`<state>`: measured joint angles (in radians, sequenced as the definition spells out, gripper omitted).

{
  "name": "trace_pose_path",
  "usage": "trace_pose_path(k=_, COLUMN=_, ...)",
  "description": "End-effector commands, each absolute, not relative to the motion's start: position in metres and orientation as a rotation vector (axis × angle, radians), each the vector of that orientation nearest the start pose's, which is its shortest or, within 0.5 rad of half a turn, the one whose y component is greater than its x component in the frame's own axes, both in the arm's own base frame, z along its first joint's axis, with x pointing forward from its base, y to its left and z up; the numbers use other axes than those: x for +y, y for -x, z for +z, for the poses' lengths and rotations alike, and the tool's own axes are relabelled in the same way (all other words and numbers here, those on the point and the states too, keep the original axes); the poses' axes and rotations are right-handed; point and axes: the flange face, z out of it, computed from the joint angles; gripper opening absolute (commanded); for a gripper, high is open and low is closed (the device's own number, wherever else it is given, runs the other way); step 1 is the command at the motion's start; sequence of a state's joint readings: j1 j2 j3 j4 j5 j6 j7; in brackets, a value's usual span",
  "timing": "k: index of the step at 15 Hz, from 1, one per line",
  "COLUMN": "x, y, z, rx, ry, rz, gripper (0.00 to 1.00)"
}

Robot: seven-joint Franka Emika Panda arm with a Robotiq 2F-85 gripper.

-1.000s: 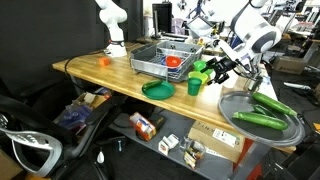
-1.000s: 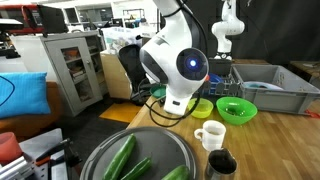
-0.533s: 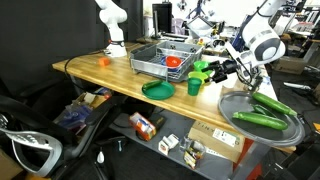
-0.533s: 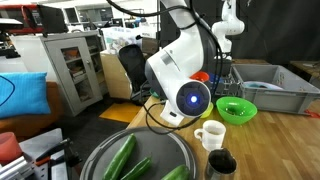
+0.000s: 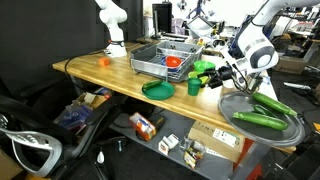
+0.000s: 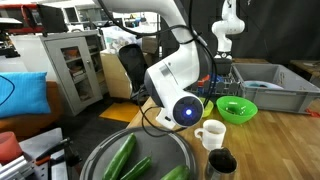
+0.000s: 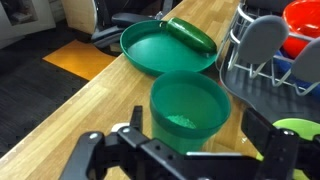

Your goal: Pour the contents from the green cup into the yellow bowl

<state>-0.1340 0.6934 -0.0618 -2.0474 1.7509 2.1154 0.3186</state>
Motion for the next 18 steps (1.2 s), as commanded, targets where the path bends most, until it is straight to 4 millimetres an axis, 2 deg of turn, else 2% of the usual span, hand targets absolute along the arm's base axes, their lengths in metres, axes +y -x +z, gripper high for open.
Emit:
trace_pose_path(k=1, x=-0.064, y=-0.555, z=0.082, rx=1.743, ry=1.092, rz=0.545, gripper=1.0)
trace_pose_path(k=13, x=-0.051, y=-0.568, z=0.063, rx=1.749, ry=1.097, rz=0.638, gripper=1.0)
trace_pose_path(k=14, x=-0.051, y=-0.569, z=0.063, rx=1.745, ry=1.099, rz=0.638, gripper=0.95)
trace_pose_path(k=16, x=-0.052, y=-0.57, z=0.064, rx=1.741, ry=1.102, rz=0.635, gripper=0.73)
trace_pose_path(k=17, x=-0.053, y=-0.571, z=0.064, rx=1.739, ry=1.105, rz=0.629, gripper=0.69)
trace_pose_path(k=18, x=-0.053, y=-0.571, z=0.065, rx=1.737, ry=1.106, rz=0.628, gripper=0.61)
